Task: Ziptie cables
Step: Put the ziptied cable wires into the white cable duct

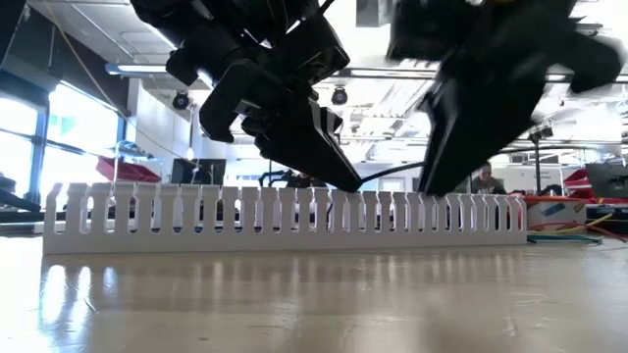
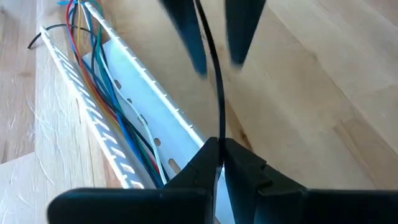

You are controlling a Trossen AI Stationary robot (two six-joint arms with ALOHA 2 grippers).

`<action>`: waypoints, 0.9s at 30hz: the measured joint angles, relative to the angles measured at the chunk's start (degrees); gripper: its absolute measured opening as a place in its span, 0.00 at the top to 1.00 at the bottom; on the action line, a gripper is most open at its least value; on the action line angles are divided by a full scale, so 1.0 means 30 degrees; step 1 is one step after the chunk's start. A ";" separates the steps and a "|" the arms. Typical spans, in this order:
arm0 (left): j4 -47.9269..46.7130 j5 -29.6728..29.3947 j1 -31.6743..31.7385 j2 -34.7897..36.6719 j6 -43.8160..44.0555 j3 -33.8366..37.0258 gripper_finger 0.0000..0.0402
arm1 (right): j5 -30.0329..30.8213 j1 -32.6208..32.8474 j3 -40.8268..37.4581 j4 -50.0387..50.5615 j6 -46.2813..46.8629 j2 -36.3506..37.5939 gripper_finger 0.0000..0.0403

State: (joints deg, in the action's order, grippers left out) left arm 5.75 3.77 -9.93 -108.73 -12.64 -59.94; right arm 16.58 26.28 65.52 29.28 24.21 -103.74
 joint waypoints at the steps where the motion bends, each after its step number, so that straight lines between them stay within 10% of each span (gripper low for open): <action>1: -0.0014 0.0000 0.0000 0.0000 0.0025 0.0000 0.99 | 0.0099 0.0212 0.0000 0.0435 0.0227 0.0465 0.72; 9: -0.0139 -0.0878 -0.0269 0.0000 -0.0286 0.0007 0.99 | 0.3912 0.2040 -0.0044 0.3742 0.3354 0.3860 0.61; 17: -0.0167 -0.1432 -0.0527 -0.0007 -0.0322 0.0022 0.99 | 0.2835 0.0989 -0.3280 -0.5791 0.3417 0.3864 0.61; 27: -0.0099 -0.2091 -0.0765 -0.0022 -0.0463 0.0036 0.99 | 0.2384 -0.0046 -0.4094 -0.9588 0.2705 0.0971 0.66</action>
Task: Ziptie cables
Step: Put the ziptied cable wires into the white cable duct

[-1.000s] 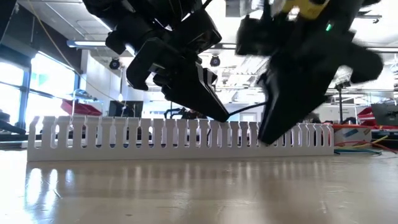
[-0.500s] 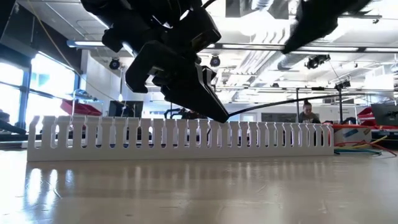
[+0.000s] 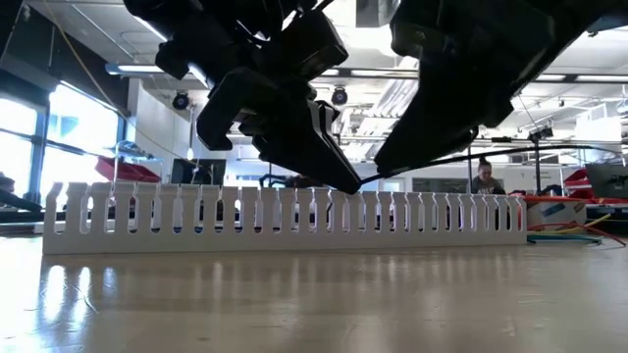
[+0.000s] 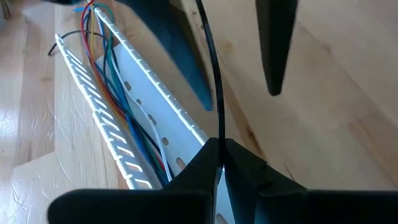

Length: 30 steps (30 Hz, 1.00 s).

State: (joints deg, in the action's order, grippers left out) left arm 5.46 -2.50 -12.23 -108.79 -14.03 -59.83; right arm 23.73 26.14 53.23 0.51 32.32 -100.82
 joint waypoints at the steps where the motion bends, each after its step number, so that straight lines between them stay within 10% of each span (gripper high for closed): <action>1: 0.0036 0.0003 0.0000 0.0000 0.0039 0.0000 0.99 | 0.0028 0.0010 0.0089 -0.0033 -0.0124 -0.0190 0.69; 12: 0.0094 -0.0022 0.0000 -0.0007 0.0164 0.0007 0.99 | 0.1208 0.0076 0.0123 -0.0261 -0.0425 -0.0543 0.99; 22: 0.0217 -0.0533 -0.0043 -0.0022 0.1562 0.0007 0.98 | 0.0923 0.0068 0.0123 0.0033 -0.0287 -0.0543 1.00; 30: -0.0502 -0.0787 0.0338 0.0776 0.1873 0.0073 0.79 | 0.0991 0.0170 0.0123 -0.0419 -0.0506 -0.0543 1.00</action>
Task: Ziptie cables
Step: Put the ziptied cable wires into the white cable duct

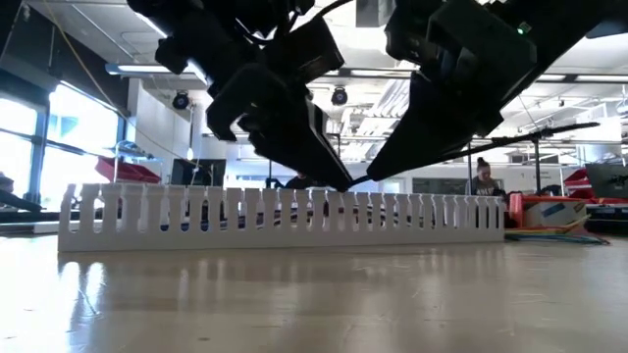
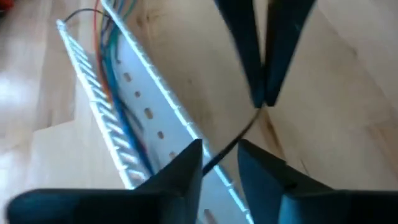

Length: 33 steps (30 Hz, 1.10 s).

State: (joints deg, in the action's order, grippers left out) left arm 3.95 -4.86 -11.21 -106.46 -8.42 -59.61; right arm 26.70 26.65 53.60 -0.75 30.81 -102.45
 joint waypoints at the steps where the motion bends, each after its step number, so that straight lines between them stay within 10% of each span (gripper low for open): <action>1: -0.0141 -0.0002 0.0004 0.0215 0.0094 0.0000 0.76 | 0.0011 0.0008 0.0000 -0.0087 -0.0082 0.0000 1.00; 22: -0.2302 0.0909 -0.0083 0.0756 0.4119 -0.0051 0.64 | 0.0165 0.0008 0.0000 -0.0484 -0.0422 0.0000 1.00; 33: -0.1511 0.1154 -0.0083 -0.0106 0.4951 -0.0073 0.81 | -0.0149 0.0008 0.0000 -0.0885 -0.0932 -0.0007 1.00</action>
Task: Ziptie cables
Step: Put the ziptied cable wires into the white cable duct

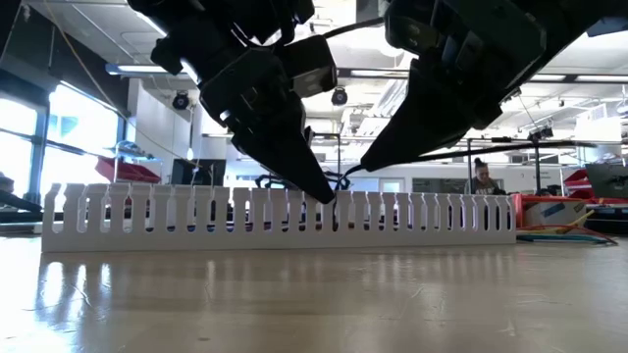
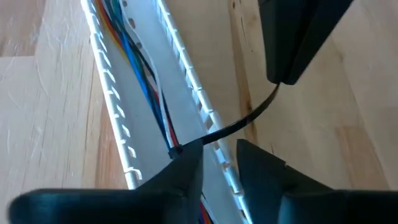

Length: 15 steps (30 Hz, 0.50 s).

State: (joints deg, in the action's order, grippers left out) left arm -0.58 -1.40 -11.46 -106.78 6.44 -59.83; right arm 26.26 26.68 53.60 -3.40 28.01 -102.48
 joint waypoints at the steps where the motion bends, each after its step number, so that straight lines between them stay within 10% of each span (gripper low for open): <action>1: 0.0041 -0.0064 0.0000 0.0000 0.0000 0.0000 0.84 | -0.0059 0.0000 0.0000 -0.0007 0.0000 0.0003 1.00; 15: 0.0177 -0.0054 0.0060 0.0000 0.0203 0.0000 0.99 | -0.0754 -0.0022 0.0000 -0.0094 -0.0692 0.0007 1.00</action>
State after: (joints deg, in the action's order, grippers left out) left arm -0.05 -1.56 -11.29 -106.78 7.05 -59.83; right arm 24.00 26.61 53.60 -3.68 25.93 -102.45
